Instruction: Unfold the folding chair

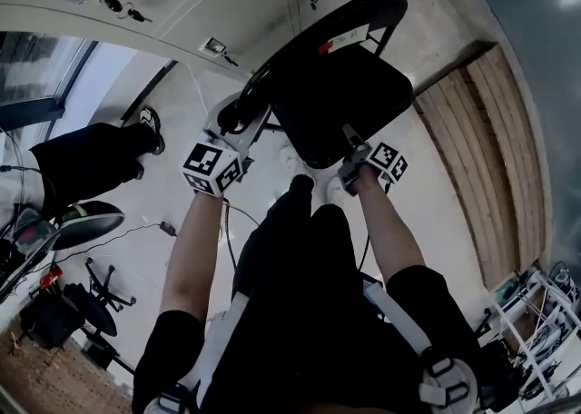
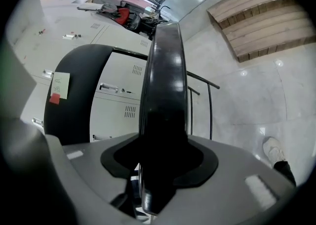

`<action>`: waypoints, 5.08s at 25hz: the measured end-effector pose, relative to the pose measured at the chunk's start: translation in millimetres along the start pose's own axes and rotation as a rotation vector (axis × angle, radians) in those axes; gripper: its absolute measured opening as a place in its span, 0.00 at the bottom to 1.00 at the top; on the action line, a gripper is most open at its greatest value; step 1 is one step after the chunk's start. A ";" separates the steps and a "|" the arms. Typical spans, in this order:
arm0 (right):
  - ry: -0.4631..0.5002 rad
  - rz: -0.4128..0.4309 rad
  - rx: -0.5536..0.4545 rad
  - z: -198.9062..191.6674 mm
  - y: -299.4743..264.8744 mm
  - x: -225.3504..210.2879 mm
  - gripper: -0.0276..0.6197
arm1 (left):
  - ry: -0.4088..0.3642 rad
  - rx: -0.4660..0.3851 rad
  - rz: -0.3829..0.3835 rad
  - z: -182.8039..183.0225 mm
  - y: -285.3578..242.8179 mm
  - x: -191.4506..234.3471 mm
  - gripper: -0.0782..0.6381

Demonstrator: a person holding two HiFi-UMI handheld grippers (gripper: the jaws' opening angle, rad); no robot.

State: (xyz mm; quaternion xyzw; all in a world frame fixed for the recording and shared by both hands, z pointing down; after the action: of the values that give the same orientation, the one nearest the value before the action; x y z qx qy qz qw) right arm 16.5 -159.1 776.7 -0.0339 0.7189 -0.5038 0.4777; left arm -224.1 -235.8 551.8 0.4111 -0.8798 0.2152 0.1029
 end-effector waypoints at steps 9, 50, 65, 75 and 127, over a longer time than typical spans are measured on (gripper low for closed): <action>0.010 0.020 0.005 0.9 6.8 -27.1 0.34 | -0.034 -0.026 0.039 -12.8 -4.1 -27.2 0.36; -0.023 0.088 -0.004 8.4 -9.9 -169.8 0.42 | -0.032 -0.064 0.095 -53.8 -26.5 -15.9 0.34; 0.766 -0.528 -0.191 45.5 32.2 -136.0 0.45 | -0.048 -0.062 0.116 -56.6 -28.9 -1.0 0.34; 1.155 -0.526 0.185 -62.1 -38.1 -92.7 0.24 | -0.039 -0.058 0.098 -58.6 -30.8 15.4 0.34; 1.246 -0.527 0.184 -75.3 -71.5 -125.7 0.05 | -0.066 -0.173 0.217 -68.7 -11.0 104.2 0.44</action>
State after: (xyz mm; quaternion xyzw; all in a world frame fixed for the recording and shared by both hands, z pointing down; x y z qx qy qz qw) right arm -0.6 -75.5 915.5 0.1294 0.7817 -0.5879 -0.1633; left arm -282.2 -281.0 653.2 0.3100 -0.9373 0.1348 0.0852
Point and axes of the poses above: the fingertips, and each gripper's own axes: y backward along the fingers, x to its left, z out of its top, the point moved 2 cm from there along y, backward along the fingers, and after that the axes turned 12 degrees about -z, right-handed, at the moved point
